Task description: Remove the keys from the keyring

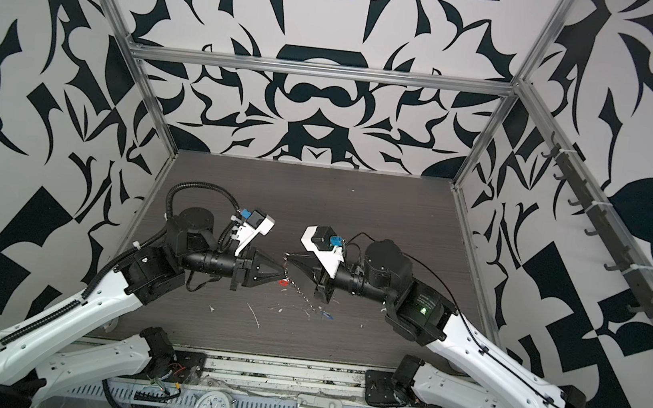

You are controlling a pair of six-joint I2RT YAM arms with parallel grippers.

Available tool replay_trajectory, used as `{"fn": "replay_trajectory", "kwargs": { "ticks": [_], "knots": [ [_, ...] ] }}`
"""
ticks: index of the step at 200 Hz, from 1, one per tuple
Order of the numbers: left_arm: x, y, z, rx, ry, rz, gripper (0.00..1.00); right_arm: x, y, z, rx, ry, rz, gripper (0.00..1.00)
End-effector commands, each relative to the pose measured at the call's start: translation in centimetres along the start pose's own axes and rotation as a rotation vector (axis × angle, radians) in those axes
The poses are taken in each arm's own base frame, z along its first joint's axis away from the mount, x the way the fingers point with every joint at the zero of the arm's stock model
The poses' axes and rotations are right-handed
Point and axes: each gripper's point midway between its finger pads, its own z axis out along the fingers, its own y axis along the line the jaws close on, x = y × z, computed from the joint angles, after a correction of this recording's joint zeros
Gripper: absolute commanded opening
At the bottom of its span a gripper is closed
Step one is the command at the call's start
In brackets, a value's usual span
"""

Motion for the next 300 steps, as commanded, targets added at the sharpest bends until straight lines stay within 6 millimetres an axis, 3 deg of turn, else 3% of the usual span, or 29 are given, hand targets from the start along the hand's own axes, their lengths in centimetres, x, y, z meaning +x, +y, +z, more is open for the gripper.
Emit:
{"fn": "replay_trajectory", "kwargs": {
  "ticks": [1,98,142,180,201,235,300],
  "knots": [
    [0.3,-0.2,0.7,0.061,0.028,-0.042,0.0,-5.4,0.6,-0.7,-0.032,-0.208,-0.041,0.0],
    [-3.0,0.1,1.7,0.094,-0.115,0.002,0.0,-4.7,-0.1,0.8,-0.044,-0.251,0.026,0.0],
    [-1.5,2.0,1.4,-0.019,-0.075,-0.034,0.0,-4.9,-0.8,-0.7,0.035,-0.231,-0.013,0.0],
    [-0.7,2.4,0.4,-0.084,-0.075,-0.037,0.0,-4.9,-0.9,-2.0,0.066,-0.244,-0.028,0.0],
    [-0.5,2.4,-0.2,-0.114,-0.078,-0.035,0.14,-5.0,-0.7,-2.1,0.057,-0.244,-0.03,0.0],
    [-0.4,2.4,-1.3,-0.165,-0.094,-0.011,0.2,-5.2,-0.3,-2.1,0.037,-0.242,-0.029,0.0],
    [-0.1,2.5,-4.2,-0.313,-0.12,0.063,0.44,-5.8,0.3,-2.6,0.011,-0.239,-0.041,0.0]
  ]
}}
